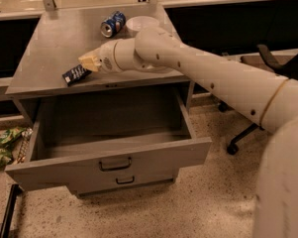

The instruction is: Place rxbar blueberry into top drawer

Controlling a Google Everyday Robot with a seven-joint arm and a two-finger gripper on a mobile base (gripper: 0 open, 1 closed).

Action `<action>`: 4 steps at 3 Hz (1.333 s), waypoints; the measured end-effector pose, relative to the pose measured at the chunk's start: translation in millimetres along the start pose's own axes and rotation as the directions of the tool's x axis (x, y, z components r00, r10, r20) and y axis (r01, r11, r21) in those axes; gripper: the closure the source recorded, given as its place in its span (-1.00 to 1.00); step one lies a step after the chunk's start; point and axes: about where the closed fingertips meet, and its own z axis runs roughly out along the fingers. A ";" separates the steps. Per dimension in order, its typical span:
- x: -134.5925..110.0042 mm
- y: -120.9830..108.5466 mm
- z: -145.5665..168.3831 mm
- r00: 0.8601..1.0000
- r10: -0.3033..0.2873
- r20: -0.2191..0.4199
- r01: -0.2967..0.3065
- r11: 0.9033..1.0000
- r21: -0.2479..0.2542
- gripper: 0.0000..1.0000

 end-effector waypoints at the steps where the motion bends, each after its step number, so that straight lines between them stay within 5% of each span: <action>1: 18.9 30.4 -40.2 0.998 0.048 -0.043 -0.050 0.997 -0.051 1.00; 2: 42.3 69.5 -70.4 0.993 0.083 -0.089 -0.096 0.982 -0.163 1.00; 4: 80.2 96.9 -53.2 0.988 0.107 -0.113 -0.132 0.962 -0.241 1.00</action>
Offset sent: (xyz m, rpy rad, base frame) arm -0.1352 -0.0658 -0.0213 -0.0169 0.2188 0.2010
